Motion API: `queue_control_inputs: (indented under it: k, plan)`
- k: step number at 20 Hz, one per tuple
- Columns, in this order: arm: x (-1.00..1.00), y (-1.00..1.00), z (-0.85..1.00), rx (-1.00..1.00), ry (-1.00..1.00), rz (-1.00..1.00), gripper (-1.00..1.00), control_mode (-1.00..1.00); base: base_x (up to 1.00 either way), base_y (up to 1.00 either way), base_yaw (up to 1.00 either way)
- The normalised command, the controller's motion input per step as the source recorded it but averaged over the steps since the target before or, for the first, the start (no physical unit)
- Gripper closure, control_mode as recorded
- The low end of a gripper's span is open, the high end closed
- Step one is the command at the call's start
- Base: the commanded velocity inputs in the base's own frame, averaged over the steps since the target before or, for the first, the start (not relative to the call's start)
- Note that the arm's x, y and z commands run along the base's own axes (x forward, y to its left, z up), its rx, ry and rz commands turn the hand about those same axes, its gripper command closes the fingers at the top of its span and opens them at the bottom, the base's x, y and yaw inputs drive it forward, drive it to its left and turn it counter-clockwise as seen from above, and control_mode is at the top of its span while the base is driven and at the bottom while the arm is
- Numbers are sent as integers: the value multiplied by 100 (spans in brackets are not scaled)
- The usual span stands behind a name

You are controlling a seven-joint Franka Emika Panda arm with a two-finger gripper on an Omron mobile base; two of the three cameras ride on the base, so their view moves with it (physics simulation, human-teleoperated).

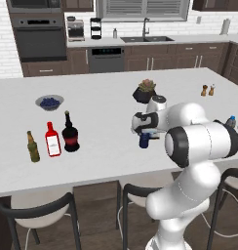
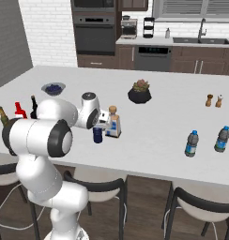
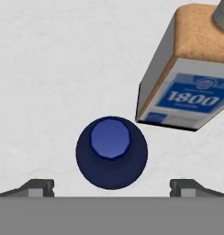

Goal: Move the plastic bottles in the middle to the plastics group, and the glass bottles in the middle to the glass group.

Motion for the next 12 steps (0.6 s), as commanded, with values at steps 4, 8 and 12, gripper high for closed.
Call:
queue_control_inputs:
  k: [4, 8, 12]
  plan:
    - [7, 0, 0, 0, -1, 0, -100, -100, 0, 0, 0]
    - [12, 0, 0, 0, -1, 0, -100, -100, 0, 0, 0]
    - [4, 0, 0, 0, 0, 0, -100, -100, 0, 0, 0]
